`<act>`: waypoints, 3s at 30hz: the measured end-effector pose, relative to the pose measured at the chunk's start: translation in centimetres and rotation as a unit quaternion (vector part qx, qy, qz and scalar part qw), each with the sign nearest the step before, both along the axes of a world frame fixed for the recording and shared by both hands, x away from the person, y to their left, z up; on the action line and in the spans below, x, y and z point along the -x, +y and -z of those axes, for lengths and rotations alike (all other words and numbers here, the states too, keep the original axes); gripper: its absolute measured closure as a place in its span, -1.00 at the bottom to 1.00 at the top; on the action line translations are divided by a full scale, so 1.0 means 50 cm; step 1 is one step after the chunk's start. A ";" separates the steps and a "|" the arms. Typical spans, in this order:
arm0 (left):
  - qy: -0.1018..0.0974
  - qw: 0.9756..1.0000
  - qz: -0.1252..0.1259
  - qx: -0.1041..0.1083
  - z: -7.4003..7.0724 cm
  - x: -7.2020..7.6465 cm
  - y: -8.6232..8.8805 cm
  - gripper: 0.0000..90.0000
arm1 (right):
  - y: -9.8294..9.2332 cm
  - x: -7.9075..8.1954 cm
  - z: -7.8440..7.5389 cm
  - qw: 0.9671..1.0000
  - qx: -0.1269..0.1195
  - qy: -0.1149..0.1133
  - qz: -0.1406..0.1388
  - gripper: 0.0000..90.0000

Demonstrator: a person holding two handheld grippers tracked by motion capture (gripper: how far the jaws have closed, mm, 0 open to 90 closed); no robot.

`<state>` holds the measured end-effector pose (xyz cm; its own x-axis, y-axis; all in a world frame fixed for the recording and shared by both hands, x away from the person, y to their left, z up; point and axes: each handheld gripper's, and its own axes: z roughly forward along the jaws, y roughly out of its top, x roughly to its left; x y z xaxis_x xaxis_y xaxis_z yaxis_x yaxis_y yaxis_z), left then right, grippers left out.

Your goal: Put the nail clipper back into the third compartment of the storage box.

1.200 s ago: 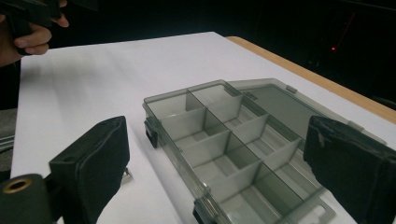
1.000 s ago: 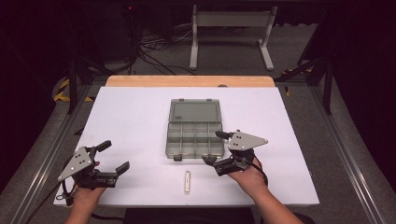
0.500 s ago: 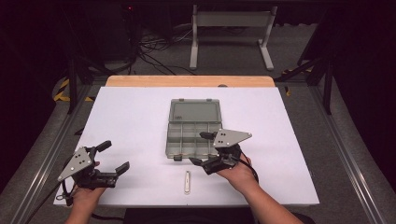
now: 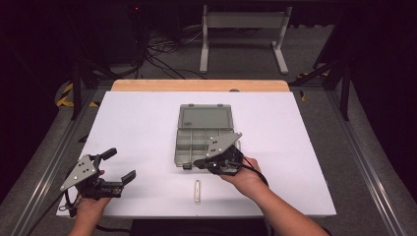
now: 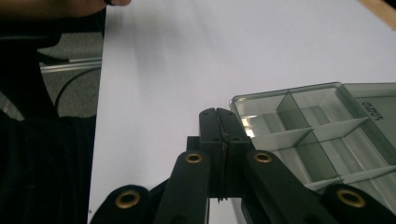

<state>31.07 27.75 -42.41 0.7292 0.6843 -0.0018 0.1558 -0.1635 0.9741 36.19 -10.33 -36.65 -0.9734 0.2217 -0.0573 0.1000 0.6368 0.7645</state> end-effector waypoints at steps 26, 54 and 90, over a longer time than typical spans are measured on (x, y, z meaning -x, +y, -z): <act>0.000 1.000 -0.002 0.001 -0.001 0.001 0.002 -0.97 | 0.087 -0.015 0.072 0.982 0.168 0.076 -0.049 1.00; 0.000 1.000 -0.001 0.001 -0.001 0.001 0.003 -0.97 | 0.113 -0.049 0.126 0.973 0.210 0.086 -0.039 1.00; 0.001 1.000 0.002 0.000 0.001 0.001 -0.003 -0.97 | 0.026 0.001 0.122 0.963 0.241 0.117 -0.021 1.00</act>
